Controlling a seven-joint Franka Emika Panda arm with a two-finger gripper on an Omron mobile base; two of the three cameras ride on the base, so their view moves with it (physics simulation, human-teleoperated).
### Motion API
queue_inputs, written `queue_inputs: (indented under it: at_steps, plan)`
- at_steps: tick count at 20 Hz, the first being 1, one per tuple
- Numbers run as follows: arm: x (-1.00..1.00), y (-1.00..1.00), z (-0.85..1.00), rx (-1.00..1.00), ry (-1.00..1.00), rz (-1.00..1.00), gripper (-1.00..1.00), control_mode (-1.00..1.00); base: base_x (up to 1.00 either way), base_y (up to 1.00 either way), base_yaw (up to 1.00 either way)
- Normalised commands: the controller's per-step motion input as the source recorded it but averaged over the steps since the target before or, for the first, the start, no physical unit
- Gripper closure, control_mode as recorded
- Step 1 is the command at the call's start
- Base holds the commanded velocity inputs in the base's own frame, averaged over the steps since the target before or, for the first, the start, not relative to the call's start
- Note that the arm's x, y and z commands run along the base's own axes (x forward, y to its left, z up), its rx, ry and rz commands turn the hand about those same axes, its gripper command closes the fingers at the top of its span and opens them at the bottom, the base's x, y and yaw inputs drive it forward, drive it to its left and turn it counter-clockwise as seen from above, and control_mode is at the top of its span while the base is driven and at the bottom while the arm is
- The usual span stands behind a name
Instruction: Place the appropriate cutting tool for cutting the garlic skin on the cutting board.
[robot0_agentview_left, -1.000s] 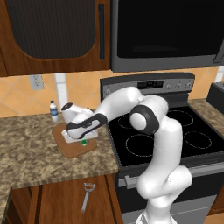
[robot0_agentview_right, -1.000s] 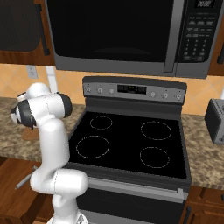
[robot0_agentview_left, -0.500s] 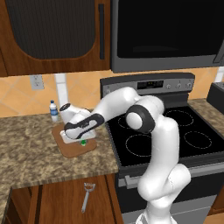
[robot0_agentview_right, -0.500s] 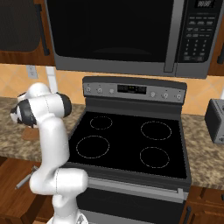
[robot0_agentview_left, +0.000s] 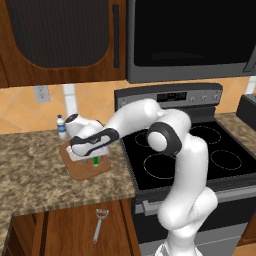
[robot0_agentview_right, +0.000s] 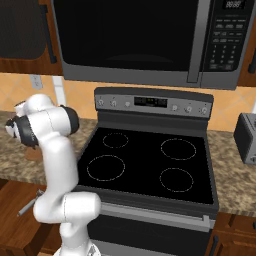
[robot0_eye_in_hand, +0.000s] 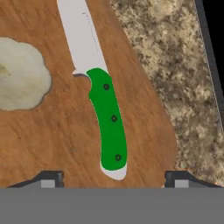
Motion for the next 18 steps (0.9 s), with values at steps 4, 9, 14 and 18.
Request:
queue_inputs:
  at_steps: [4,9,14,18]
  plan:
    - [-0.94,-0.29,0.51,0.07,-0.07,0.00,-1.00,-1.00,0.00,0.00,0.00]
    - [-1.00,-0.68,0.40,0.05,-0.09,0.08,-1.00,-1.00,0.00,0.00,0.00]
    - [-1.00,-1.00,0.48,0.10,-0.12,0.20,-1.00,-1.00,0.00,0.00,0.00]
    - [-1.00,-0.98,0.52,0.08,-0.06,0.19,-1.00,-1.00,0.00,0.00,0.00]
